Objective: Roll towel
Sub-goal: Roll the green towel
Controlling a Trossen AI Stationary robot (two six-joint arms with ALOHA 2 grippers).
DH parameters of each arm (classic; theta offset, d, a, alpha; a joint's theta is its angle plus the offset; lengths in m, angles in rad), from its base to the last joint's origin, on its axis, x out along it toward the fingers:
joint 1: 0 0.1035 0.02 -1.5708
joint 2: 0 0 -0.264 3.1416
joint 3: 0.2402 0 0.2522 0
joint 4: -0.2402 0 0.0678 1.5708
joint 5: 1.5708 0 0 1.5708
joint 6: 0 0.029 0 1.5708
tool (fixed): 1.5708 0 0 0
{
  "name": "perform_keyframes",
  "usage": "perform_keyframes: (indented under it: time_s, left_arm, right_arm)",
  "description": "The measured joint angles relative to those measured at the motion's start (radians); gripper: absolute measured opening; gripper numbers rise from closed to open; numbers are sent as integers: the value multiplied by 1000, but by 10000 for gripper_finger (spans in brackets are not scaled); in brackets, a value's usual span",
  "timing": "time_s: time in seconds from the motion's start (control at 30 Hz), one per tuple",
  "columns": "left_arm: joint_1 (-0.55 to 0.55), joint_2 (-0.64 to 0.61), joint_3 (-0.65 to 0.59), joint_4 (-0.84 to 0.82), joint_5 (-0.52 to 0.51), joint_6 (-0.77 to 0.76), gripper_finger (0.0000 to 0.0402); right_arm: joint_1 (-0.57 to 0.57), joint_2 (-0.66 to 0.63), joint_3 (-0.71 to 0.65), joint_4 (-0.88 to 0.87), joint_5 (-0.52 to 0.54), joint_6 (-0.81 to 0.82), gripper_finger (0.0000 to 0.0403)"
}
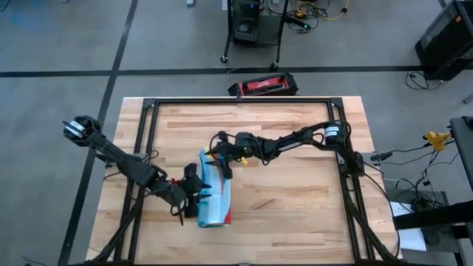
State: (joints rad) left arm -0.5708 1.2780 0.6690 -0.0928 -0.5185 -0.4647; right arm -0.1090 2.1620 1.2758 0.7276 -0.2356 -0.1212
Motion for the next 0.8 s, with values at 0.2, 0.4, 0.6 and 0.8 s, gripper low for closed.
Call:
perform_keyframes:
  time_s: [0.2, 0.4, 0.6, 0.8]
  left_arm:
    - [-1, 86, -10, 63, 21, -110, 119]
    - [-3, 158, 5, 147, 90, -112, 119]
    - [-12, 166, 62, 148, 112, -97, 119]
    - [-41, 166, 55, 145, 107, -114, 119]
  right_arm:
    - [-11, 1, -5, -15, -1, -11, 23]
    - [-23, 3, -22, -19, 0, -28, 9]
    - [-35, 3, -46, -15, 10, -7, 2]
    - [-35, 3, -50, -16, 86, -3, 2]
